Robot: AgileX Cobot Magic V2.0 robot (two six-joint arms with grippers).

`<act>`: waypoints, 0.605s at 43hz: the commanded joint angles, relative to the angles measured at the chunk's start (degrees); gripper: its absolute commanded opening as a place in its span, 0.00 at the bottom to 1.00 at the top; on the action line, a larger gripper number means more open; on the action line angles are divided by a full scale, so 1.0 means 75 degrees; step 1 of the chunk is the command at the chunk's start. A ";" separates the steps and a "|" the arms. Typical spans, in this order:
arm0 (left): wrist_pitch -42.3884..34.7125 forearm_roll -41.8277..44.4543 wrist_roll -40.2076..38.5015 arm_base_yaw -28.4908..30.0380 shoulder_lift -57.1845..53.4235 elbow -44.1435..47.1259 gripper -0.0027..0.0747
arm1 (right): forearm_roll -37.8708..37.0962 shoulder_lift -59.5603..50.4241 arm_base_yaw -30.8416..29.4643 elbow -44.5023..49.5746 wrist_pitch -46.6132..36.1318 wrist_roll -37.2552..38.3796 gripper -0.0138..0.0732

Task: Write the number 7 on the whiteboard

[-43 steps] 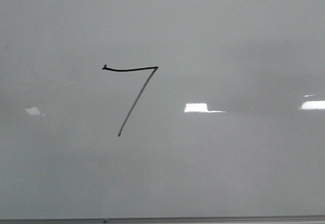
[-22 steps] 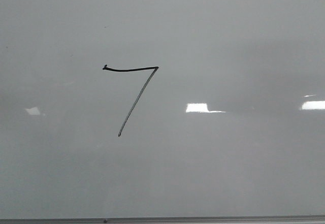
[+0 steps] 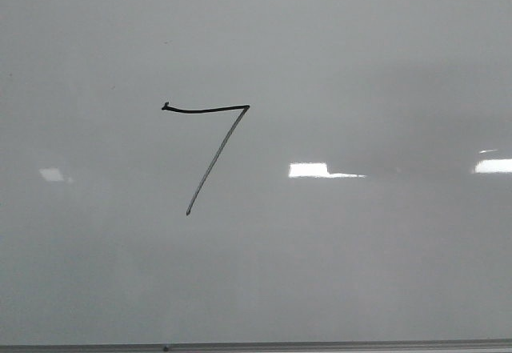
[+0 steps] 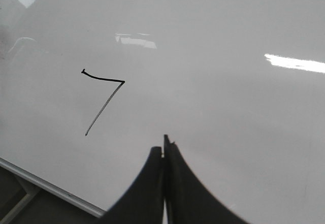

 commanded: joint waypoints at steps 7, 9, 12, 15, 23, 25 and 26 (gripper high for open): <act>0.0381 0.0005 -0.0062 0.0020 -0.2321 0.0297 0.26 | 0.0186 0.0023 -0.0031 -0.0207 -0.0402 -0.0013 0.08; 0.0558 0.0005 -0.0062 0.0020 -0.2671 0.0373 0.19 | 0.0186 0.0023 -0.0031 -0.0207 -0.0371 -0.0013 0.08; 0.0728 0.0005 -0.0062 0.0020 -0.3094 0.0443 0.10 | 0.0186 0.0023 -0.0031 -0.0207 -0.0337 -0.0013 0.08; 0.0788 0.0005 -0.0062 0.0020 -0.3409 0.0459 0.02 | 0.0186 0.0023 -0.0031 -0.0207 -0.0329 -0.0013 0.08; 0.0788 0.0005 -0.0062 0.0020 -0.3737 0.0459 0.01 | 0.0186 0.0023 -0.0031 -0.0207 -0.0320 -0.0013 0.08; 0.0788 0.0005 -0.0062 0.0020 -0.3737 0.0459 0.01 | 0.0186 0.0023 -0.0031 -0.0207 -0.0320 -0.0013 0.08; 0.0788 0.0005 -0.0062 0.0020 -0.3737 0.0459 0.01 | 0.0186 0.0023 -0.0031 -0.0207 -0.0313 -0.0013 0.08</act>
